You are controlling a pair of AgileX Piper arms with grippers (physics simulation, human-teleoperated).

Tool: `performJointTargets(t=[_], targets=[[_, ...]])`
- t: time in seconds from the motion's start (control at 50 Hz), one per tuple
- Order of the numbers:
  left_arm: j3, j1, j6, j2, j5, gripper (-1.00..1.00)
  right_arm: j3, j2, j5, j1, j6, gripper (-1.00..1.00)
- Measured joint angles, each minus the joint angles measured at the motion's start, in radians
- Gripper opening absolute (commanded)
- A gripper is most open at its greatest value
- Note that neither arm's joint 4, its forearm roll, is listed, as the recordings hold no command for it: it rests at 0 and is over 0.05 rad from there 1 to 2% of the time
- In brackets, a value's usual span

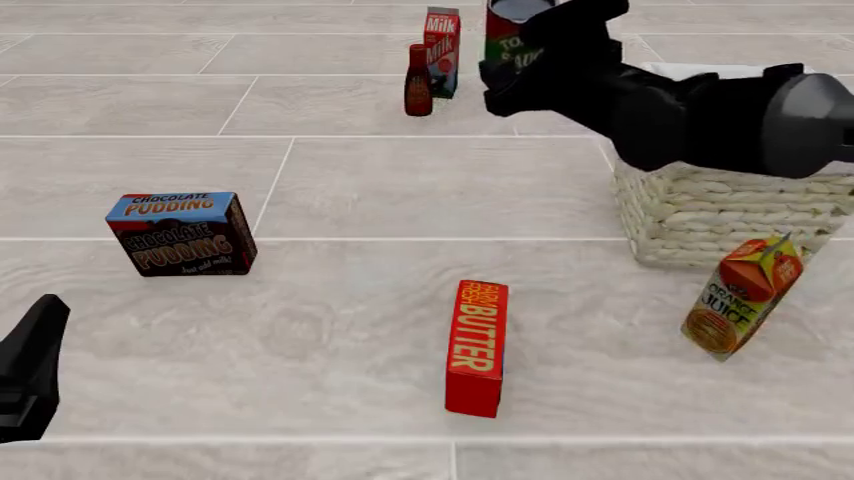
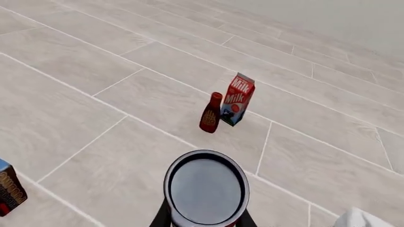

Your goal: Pick the tomato sauce and place it in the basket.

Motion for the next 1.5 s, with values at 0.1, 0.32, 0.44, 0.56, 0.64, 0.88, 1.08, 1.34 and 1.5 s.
performJointTargets(t=[0.1,0.32,0.44,0.56,0.64,0.88,1.08,1.34,1.5], targets=[[0.0,0.0,0.0,0.0,0.0,1.0,0.003,-0.024,0.012,-0.011,-0.004,-1.0],[0.0,0.0,0.0,0.0,0.0,1.0,0.012,-0.078,0.036,-0.04,-0.011,-1.0],[0.0,0.0,0.0,0.0,0.0,1.0,0.017,-0.108,0.048,-0.054,-0.011,-1.0],[0.0,0.0,0.0,0.0,0.0,1.0,0.023,-0.137,0.06,-0.07,-0.011,-1.0],[0.0,0.0,0.0,0.0,0.0,1.0,0.026,-0.156,0.069,-0.082,-0.011,-1.0],[0.0,0.0,0.0,0.0,0.0,1.0,0.031,-0.21,0.097,-0.114,-0.01,-1.0],[0.0,0.0,0.0,0.0,0.0,1.0,0.028,-0.253,0.122,-0.141,-0.007,-1.0],[0.0,0.0,0.0,0.0,0.0,1.0,0.037,-0.302,0.141,-0.18,-0.004,-1.0],[0.0,0.0,0.0,0.0,0.0,1.0,0.049,-0.321,0.145,-0.209,-0.001,-1.0]])
